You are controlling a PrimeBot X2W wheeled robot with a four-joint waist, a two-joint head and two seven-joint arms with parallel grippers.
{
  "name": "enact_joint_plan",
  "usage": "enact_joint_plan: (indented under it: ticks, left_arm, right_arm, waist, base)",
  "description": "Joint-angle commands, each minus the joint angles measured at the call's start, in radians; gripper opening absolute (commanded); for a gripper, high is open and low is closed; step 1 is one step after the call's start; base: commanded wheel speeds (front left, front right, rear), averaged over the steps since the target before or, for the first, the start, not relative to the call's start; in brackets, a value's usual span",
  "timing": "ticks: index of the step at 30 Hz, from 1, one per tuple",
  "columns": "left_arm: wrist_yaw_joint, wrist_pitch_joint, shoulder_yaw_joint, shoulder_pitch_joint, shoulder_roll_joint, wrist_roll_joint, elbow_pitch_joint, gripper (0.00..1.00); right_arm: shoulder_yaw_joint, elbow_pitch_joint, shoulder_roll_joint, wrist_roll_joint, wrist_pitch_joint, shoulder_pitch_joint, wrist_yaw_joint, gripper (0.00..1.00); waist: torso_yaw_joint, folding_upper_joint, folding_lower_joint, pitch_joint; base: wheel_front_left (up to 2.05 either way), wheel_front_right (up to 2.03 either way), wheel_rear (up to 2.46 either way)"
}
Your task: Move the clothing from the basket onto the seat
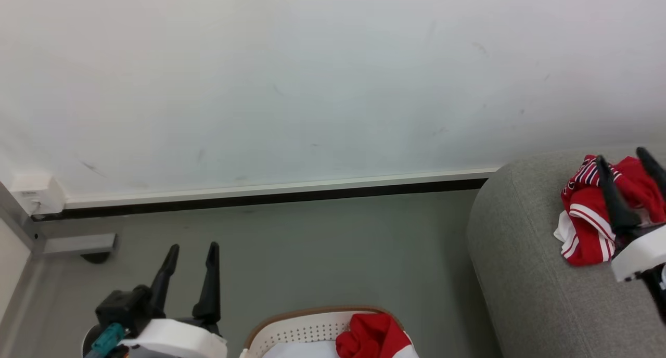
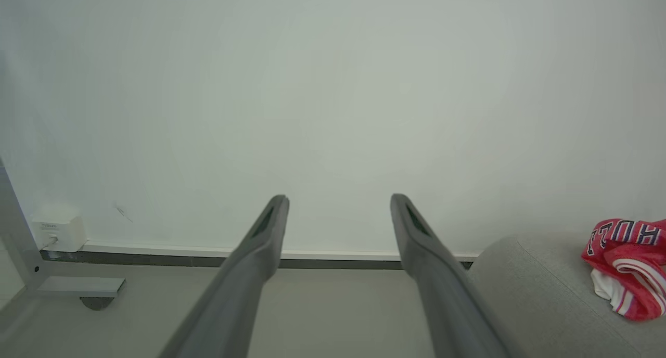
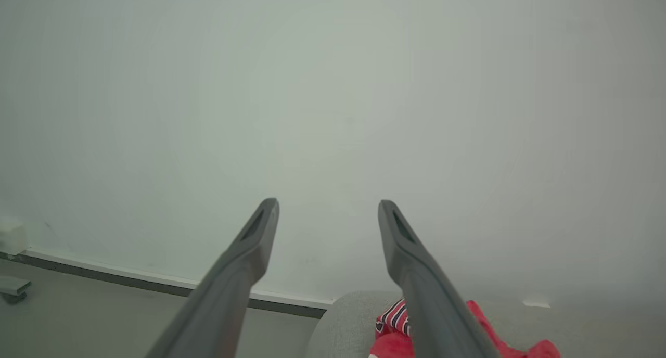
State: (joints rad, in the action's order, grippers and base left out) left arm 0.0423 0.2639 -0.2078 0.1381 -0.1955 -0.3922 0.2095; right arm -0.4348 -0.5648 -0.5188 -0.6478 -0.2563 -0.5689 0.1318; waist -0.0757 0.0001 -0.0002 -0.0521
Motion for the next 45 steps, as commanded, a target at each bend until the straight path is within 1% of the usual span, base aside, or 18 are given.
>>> enact_joint_plan:
  ticks: [1,6,8,12,15,19,24,30,45]
  left_arm:
    - [0.003,0.001,0.01,-0.016,0.007,0.008,-0.01,1.0]
    - [0.011,0.001,0.073,-0.067,0.046,0.05,-0.032,1.0]
    - [0.001,0.001,0.087,-0.079,0.064,0.068,-0.039,1.0]
    - [-0.009,0.001,0.13,-0.09,0.093,0.111,-0.058,1.0]
    - [-0.021,0.001,0.16,-0.103,0.112,0.135,-0.069,1.0]
    - [-0.053,0.001,0.175,-0.107,0.129,0.161,-0.04,1.0]
    - [-0.072,0.001,0.188,-0.092,0.139,0.184,-0.021,1.0]
    - [-0.083,0.001,0.203,-0.085,0.143,0.194,-0.015,1.0]
    - [-0.075,0.001,0.185,-0.083,0.144,0.164,-0.006,1.0]
  right_arm:
    - [0.023,0.02,0.016,0.022,-0.002,0.034,-0.002,1.0]
    - [0.181,0.141,0.145,0.102,-0.008,0.222,-0.002,1.0]
    - [0.222,0.204,0.202,0.119,-0.009,0.302,-0.002,1.0]
    - [0.311,0.326,0.286,0.18,-0.009,0.428,-0.002,1.0]
    - [0.337,0.379,0.334,0.25,-0.009,0.486,-0.002,1.0]
    - [0.352,0.392,0.383,0.316,-0.009,0.518,-0.002,1.0]
    - [0.331,0.39,0.405,0.336,-0.009,0.512,-0.002,1.0]
    - [0.328,0.399,0.406,0.342,-0.009,0.489,-0.002,1.0]
    - [0.324,0.382,0.406,0.336,-0.009,0.494,-0.002,1.0]
  waist:
    - [0.001,-0.0001,0.0002,-0.002]
    - [0.001,-0.0001,0.0002,-0.003]
    - [0.008,-0.0001,0.0002,-0.002]
    - [0.011,-0.0001,0.0002,0.01]
    - [0.005,-0.0001,0.0002,0.014]
    - [0.001,-0.0001,0.0002,0.022]
    - [-0.003,-0.0001,0.0002,0.033]
    - [-0.011,-0.0001,0.0002,0.039]
    - [-0.021,-0.0001,0.0002,0.038]
  base:
    - [0.0,0.0,0.0]
    - [0.0,0.0,0.0]
    - [0.0,0.0,0.0]
    - [0.0,0.0,0.0]
    - [0.0,0.0,0.0]
    - [0.0,0.0,0.0]
    - [0.0,0.0,0.0]
    - [0.0,0.0,0.0]
    - [0.0,0.0,0.0]
